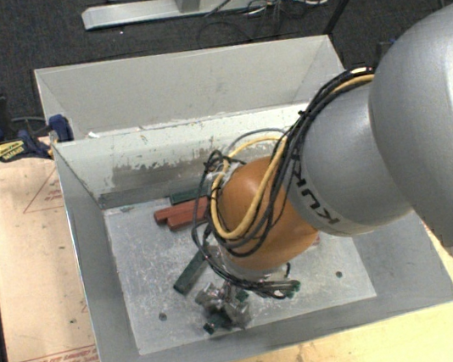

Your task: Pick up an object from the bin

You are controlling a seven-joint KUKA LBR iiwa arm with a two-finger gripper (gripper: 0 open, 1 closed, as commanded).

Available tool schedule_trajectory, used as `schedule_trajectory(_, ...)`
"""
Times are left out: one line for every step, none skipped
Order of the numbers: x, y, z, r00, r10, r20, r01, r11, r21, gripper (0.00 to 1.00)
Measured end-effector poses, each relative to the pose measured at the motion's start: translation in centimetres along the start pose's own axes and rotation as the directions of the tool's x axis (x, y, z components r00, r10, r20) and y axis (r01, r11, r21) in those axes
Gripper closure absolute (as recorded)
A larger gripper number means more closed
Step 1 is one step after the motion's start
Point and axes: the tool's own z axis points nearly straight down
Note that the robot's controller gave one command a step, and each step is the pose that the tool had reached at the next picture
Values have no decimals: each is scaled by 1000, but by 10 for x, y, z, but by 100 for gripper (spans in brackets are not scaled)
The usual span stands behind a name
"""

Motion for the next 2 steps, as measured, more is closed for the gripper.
schedule_trajectory(23, -45, -114, 1000, 16, 5, -16, 1000, 6, 100)
schedule_trajectory(23, -42, -110, 1000, 12, -2, -12, 1000, 0, 0)
